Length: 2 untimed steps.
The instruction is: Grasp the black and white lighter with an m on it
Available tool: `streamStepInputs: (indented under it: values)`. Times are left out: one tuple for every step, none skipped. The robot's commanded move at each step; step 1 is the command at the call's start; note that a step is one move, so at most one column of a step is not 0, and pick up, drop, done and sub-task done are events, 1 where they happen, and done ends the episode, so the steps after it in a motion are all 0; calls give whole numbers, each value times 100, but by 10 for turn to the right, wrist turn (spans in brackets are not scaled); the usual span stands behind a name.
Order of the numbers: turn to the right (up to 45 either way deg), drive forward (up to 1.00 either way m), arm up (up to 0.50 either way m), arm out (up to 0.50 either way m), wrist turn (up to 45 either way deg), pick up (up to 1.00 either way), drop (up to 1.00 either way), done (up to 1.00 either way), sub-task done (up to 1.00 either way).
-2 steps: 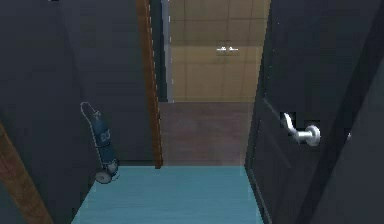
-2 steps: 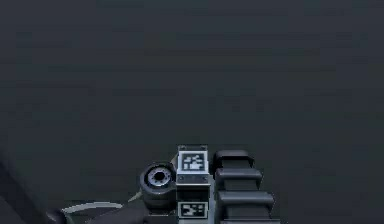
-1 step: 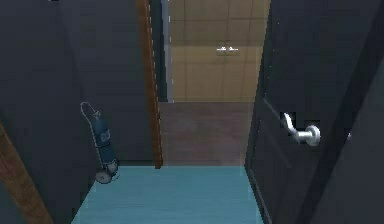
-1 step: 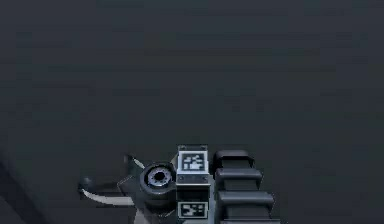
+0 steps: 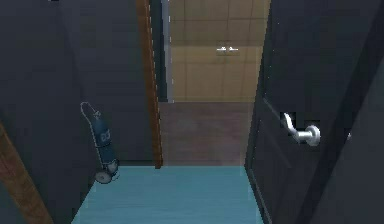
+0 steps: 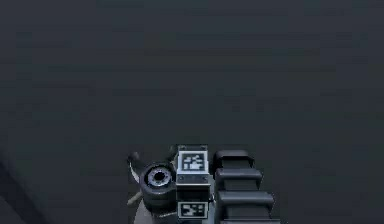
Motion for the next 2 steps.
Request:
streamStepInputs:
  values:
    - [0, 0, -30, 0, 0, 0, 0, 0, 0]
    - [0, 0, 0, 0, 0, 100, 0, 0, 0]
